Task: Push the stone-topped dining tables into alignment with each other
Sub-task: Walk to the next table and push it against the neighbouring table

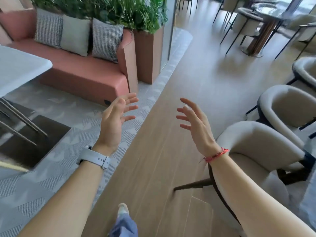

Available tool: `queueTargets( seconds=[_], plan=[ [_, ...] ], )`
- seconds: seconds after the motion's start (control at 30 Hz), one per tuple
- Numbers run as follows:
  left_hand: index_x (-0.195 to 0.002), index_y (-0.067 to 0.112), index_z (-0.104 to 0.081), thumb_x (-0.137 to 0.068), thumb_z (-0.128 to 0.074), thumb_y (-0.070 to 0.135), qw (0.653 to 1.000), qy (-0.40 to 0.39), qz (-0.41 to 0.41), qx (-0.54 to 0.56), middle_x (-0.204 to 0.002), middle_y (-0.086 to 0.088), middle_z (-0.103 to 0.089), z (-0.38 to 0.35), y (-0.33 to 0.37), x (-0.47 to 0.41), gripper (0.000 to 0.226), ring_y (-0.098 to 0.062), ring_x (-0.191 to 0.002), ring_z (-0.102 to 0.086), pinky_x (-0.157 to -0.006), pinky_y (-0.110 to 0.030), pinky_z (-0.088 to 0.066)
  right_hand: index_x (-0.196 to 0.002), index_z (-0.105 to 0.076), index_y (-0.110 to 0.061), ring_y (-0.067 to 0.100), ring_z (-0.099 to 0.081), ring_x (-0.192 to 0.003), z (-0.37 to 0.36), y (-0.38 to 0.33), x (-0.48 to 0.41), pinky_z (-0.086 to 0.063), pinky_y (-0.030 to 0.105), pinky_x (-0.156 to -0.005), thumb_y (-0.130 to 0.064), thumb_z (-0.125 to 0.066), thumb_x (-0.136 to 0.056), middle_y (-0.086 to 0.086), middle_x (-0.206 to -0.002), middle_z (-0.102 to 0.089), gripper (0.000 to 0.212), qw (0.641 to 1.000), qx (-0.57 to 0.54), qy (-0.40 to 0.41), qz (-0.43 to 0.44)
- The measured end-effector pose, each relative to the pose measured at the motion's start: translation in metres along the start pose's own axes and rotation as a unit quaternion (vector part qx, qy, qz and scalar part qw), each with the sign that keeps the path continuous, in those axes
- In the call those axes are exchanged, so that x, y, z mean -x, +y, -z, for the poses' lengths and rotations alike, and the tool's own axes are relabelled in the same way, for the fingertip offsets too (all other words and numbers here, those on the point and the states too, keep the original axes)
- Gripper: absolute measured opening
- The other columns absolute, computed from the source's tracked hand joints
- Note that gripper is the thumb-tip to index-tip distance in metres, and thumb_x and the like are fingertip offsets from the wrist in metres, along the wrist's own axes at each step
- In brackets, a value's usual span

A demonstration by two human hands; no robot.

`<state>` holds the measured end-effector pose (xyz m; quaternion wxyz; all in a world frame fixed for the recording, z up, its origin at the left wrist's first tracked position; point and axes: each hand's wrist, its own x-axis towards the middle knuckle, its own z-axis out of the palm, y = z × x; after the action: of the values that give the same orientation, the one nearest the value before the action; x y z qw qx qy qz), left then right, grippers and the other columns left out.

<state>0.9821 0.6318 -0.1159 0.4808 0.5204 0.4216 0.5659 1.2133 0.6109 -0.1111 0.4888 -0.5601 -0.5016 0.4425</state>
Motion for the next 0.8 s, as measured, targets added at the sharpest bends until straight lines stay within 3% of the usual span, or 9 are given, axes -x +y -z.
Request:
queueTargets(
  seconds=[0.4, 0.57, 0.8],
  plan=[
    [-0.124, 0.017, -0.066, -0.086, -0.047, 0.060, 0.986, -0.150, 0.056, 0.043, -0.128, -0.010, -0.068, 0.022, -0.061, -0.240, 0.060, -0.023, -0.112, -0.064, -0.092, -0.044, -0.050, -0.127, -0.059, -0.042, 0.016, -0.068, -0.109, -0.049, 0.010, -0.174, -0.052, 0.045, -0.100, -0.051, -0.050, -0.088, 0.002, -0.128, -0.065, 0.041, 0.990, 0.003, 0.132, -0.048],
    [-0.120, 0.020, -0.067, -0.084, -0.047, 0.061, 0.972, -0.217, 0.070, 0.050, -0.122, -0.004, -0.069, -0.027, -0.090, -0.323, 0.058, -0.020, -0.109, -0.065, -0.088, -0.038, -0.051, -0.128, -0.058, -0.041, 0.017, -0.067, -0.111, -0.022, 0.022, -0.235, -0.053, 0.043, -0.097, -0.051, -0.049, -0.089, 0.002, -0.127, -0.065, 0.041, 0.979, 0.001, 0.195, -0.059],
    [-0.122, 0.019, -0.067, -0.085, -0.047, 0.061, 0.956, -0.282, 0.070, 0.044, -0.125, -0.007, -0.069, -0.132, -0.126, -0.440, 0.060, -0.024, -0.113, -0.065, -0.091, -0.042, -0.052, -0.124, -0.058, -0.043, 0.017, -0.068, -0.109, 0.055, 0.048, -0.346, -0.053, 0.044, -0.096, -0.051, -0.049, -0.089, 0.000, -0.125, -0.066, 0.038, 0.963, -0.015, 0.260, -0.066]
  ],
)
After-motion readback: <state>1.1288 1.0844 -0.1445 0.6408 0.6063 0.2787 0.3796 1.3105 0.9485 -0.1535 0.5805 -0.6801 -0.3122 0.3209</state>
